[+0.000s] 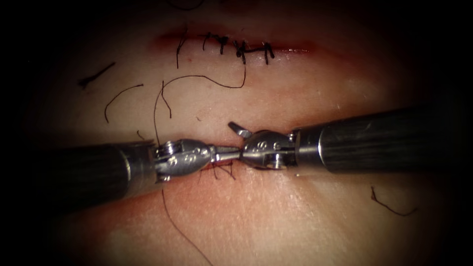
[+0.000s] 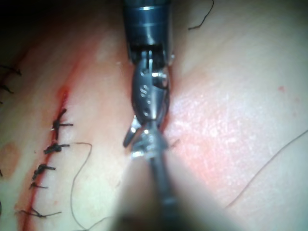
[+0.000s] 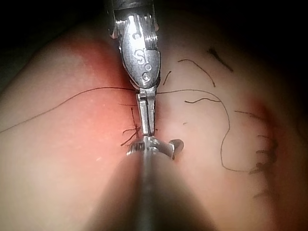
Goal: Wound Closure
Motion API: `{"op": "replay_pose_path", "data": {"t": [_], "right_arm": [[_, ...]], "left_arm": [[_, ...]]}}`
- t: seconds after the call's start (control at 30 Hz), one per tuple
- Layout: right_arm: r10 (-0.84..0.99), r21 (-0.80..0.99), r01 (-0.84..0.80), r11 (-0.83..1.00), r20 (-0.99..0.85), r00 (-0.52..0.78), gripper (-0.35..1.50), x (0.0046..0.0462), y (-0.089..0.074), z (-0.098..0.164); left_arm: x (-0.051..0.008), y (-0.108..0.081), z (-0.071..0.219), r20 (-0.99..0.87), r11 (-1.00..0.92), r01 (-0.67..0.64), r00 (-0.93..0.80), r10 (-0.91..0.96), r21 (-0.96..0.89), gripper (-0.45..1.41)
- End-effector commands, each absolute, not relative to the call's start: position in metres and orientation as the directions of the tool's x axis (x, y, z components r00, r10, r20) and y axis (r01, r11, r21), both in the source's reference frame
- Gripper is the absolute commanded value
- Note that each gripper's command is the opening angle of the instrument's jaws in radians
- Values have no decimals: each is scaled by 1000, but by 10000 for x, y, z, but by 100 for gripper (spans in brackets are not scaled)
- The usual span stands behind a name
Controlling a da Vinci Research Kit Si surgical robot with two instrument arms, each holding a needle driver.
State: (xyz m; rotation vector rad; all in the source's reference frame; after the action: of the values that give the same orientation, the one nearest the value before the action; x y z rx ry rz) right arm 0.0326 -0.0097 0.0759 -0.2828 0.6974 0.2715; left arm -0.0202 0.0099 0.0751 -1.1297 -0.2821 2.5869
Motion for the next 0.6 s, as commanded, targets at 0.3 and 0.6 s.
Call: {"op": "replay_pose_path", "data": {"t": [0.3,0.6], "right_arm": [[128,-158,-298,941,-649,750,53,333,-105,761],[103,-165,-270,948,-647,755,-1,330,-108,756]], "left_arm": [[-208,94,758,-680,-935,-194,-644,350,-296,-43],[-206,91,758,-681,-936,-193,-645,347,-295,-43]]}}
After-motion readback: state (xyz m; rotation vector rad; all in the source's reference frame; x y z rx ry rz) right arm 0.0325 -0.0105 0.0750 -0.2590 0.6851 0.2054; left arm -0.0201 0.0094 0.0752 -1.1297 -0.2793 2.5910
